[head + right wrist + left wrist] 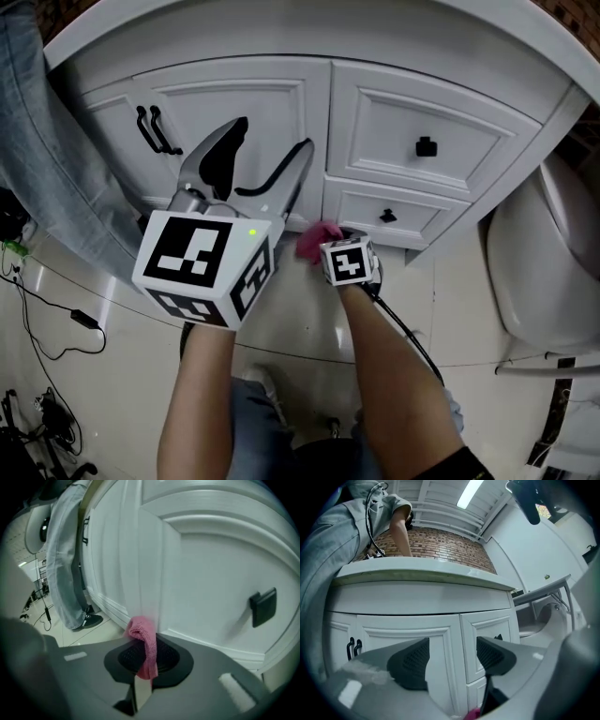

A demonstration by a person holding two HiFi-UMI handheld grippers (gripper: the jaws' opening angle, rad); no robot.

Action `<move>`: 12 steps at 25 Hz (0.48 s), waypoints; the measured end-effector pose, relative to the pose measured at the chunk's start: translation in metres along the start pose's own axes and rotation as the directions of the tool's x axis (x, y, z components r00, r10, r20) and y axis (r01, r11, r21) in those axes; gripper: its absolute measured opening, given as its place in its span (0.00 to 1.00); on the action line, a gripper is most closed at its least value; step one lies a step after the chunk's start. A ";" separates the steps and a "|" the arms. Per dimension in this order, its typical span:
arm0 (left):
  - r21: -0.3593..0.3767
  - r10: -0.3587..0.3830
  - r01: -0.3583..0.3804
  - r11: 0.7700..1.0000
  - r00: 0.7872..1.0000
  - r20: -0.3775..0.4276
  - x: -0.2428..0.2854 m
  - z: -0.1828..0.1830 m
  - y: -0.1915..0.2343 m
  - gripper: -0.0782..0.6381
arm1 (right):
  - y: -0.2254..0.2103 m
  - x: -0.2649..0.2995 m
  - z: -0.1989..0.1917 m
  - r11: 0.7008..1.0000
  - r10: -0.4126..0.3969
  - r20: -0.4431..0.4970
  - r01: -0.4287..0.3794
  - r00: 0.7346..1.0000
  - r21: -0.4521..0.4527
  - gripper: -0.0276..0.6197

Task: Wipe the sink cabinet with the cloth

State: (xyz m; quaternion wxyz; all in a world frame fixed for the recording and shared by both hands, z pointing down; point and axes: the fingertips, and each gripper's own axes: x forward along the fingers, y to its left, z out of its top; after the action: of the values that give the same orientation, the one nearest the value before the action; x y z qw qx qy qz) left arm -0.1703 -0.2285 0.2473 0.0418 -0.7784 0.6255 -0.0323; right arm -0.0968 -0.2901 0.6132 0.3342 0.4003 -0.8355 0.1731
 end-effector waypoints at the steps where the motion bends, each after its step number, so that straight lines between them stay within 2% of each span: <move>1: 0.004 -0.001 0.001 1.000 1.000 -0.003 -0.001 -0.001 0.001 0.55 | -0.014 -0.004 -0.006 0.999 -0.026 -0.014 0.026 1.000 0.032 0.08; 3: -0.002 0.001 -0.001 1.000 1.000 -0.002 -0.002 -0.001 0.002 0.55 | -0.048 -0.015 -0.017 0.991 -0.092 -0.030 0.094 0.995 0.095 0.08; 5: -0.011 -0.001 0.001 1.000 1.000 0.006 -0.001 0.001 -0.002 0.55 | -0.079 -0.028 -0.023 0.979 -0.126 -0.021 0.128 0.992 0.156 0.08; 8: -0.017 -0.016 0.016 1.000 1.000 0.024 0.004 0.008 -0.012 0.55 | -0.129 -0.052 -0.033 0.960 -0.197 -0.004 0.194 0.980 0.202 0.08; 12: -0.010 -0.043 0.043 0.999 0.999 0.034 0.008 0.013 -0.029 0.55 | -0.201 -0.087 -0.063 0.902 -0.306 -0.023 0.297 0.952 0.313 0.08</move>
State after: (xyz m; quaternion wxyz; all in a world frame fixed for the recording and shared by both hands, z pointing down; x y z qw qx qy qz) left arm -0.1391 -0.2293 0.2371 0.0473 -0.7923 0.6081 -0.0167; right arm 0.1270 -0.3314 0.6027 0.2778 0.5748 -0.7299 0.2442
